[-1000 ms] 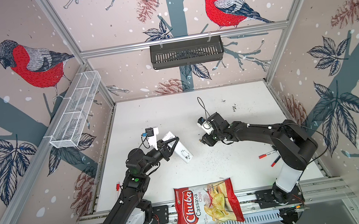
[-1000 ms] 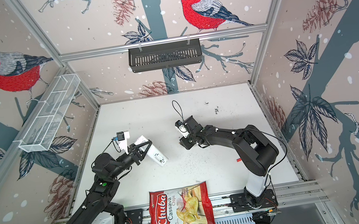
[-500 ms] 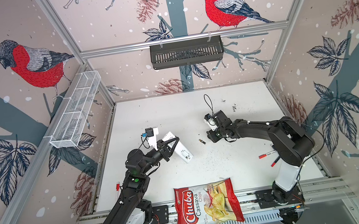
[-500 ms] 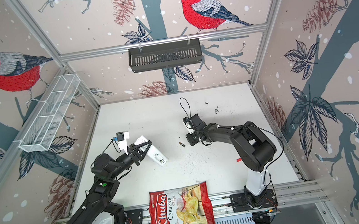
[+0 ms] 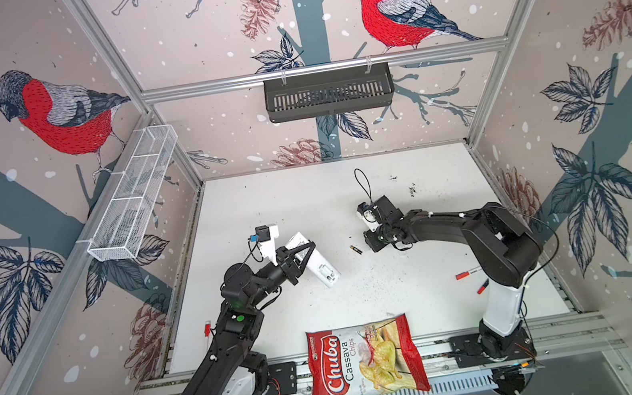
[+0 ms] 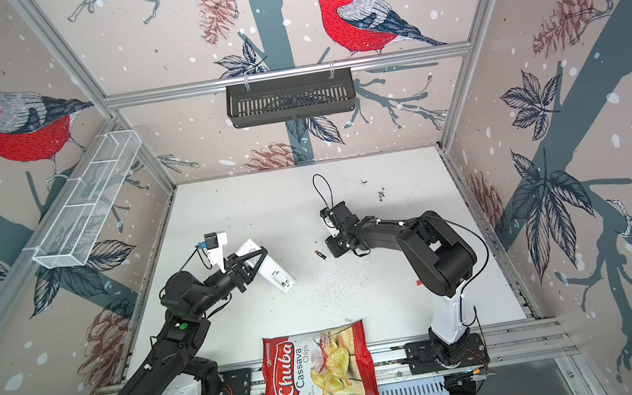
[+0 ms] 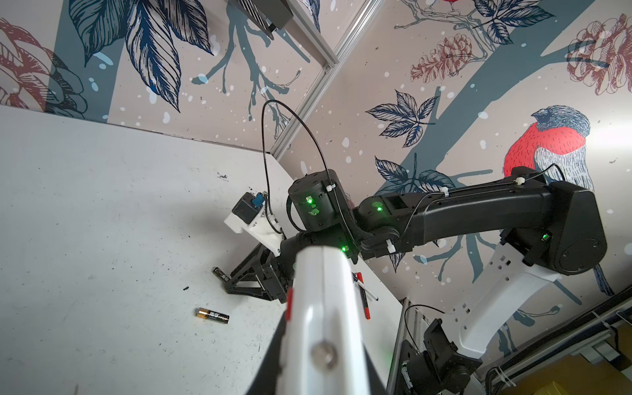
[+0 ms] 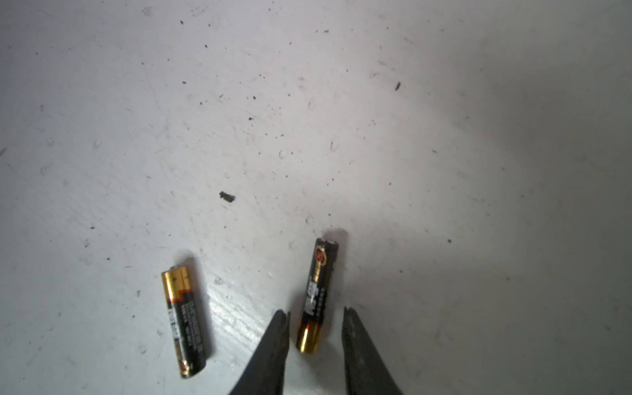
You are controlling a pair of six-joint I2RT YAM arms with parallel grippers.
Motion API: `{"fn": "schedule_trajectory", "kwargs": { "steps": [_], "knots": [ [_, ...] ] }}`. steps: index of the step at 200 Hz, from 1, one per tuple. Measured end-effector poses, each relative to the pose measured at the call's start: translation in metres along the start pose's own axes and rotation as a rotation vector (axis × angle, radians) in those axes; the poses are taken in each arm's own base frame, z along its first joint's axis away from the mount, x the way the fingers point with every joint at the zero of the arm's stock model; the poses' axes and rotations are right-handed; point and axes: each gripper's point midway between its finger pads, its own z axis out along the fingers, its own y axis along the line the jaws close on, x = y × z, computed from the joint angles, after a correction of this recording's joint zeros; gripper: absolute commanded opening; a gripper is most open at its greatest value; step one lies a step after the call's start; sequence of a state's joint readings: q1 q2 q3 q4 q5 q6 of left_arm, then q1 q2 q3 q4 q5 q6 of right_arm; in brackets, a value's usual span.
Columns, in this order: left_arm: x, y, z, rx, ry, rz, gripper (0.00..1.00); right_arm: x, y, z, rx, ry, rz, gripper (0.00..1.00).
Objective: Load the batteries into the remote control
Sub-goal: 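Lower the right gripper and grasp one battery upright between its fingers, then lift the battery and carry it toward the remote held by the left gripper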
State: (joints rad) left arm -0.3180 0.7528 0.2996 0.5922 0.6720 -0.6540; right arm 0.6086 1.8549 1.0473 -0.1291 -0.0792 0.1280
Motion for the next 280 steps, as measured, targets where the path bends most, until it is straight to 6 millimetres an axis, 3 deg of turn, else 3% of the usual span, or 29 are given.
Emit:
{"fn": "schedule_trajectory", "kwargs": {
  "steps": [109, 152, 179, 225, 280],
  "knots": [
    [-0.003, 0.001, -0.001, -0.015, -0.015, 0.003, 0.0, -0.004, 0.003, 0.005, 0.019, -0.003, -0.038, 0.13],
    [-0.001, 0.004, 0.0, -0.021, -0.007, -0.005, 0.0, 0.003, 0.005, -0.005, 0.008, -0.002, -0.051, 0.11],
    [0.003, 0.009, 0.002, -0.032, 0.006, -0.018, 0.0, -0.002, 0.014, -0.024, -0.022, -0.046, -0.079, 0.11],
    [0.011, 0.018, 0.005, -0.055, 0.035, -0.047, 0.0, -0.006, 0.047, -0.066, -0.121, -0.157, -0.162, 0.11],
    [0.018, 0.036, 0.006, -0.13, 0.048, -0.085, 0.0, -0.008, 0.12, -0.129, -0.304, -0.357, -0.317, 0.11]
  ]
}}
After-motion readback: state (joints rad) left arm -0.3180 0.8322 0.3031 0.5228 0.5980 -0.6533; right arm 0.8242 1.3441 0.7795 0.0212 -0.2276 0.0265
